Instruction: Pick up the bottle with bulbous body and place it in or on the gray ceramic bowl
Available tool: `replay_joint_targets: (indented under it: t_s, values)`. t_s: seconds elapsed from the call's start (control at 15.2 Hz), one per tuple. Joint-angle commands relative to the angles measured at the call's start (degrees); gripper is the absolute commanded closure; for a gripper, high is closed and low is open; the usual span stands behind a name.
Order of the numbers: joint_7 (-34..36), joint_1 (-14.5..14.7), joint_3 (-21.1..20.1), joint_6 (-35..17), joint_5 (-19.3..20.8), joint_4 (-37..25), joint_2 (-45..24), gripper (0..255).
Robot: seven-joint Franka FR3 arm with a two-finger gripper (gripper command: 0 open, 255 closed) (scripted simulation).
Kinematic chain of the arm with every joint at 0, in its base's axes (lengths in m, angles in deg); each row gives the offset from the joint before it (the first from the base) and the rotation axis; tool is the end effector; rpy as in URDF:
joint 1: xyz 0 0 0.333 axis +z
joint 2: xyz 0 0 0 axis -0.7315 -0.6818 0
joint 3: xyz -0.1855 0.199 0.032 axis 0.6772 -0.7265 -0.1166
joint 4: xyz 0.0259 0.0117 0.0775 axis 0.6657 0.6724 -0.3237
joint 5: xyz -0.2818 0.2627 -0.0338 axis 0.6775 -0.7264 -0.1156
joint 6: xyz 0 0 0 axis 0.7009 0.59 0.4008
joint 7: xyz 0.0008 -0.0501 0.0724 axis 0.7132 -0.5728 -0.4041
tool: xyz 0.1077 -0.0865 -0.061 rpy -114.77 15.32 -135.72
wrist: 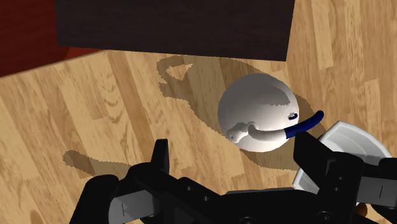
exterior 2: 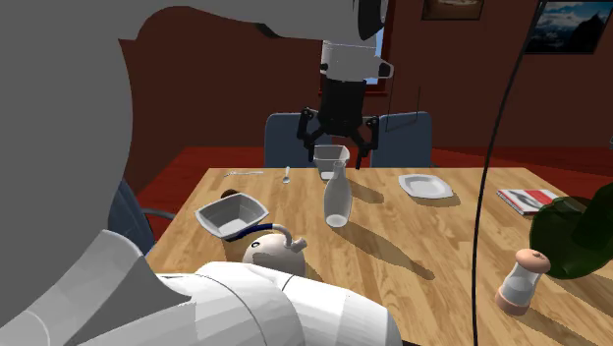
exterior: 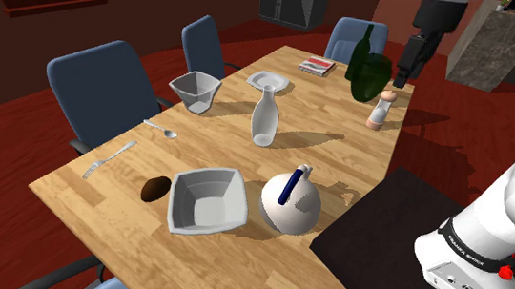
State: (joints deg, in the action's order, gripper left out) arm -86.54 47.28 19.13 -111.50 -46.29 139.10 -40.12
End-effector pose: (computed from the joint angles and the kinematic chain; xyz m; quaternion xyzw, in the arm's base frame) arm 0.3363 0.0098 0.4773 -0.9979 -0.0494 0.0271 0.0322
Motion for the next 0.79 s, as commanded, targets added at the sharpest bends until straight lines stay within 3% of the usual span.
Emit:
replay_joint_targets:
  t_s: [0.0,0.73]
  values:
    - [0.0,0.0,0.0,0.0,0.0,0.0,0.0,0]
    - [4.78,0.22,-3.4,-13.96,-0.28,-10.62,-24.66,0]
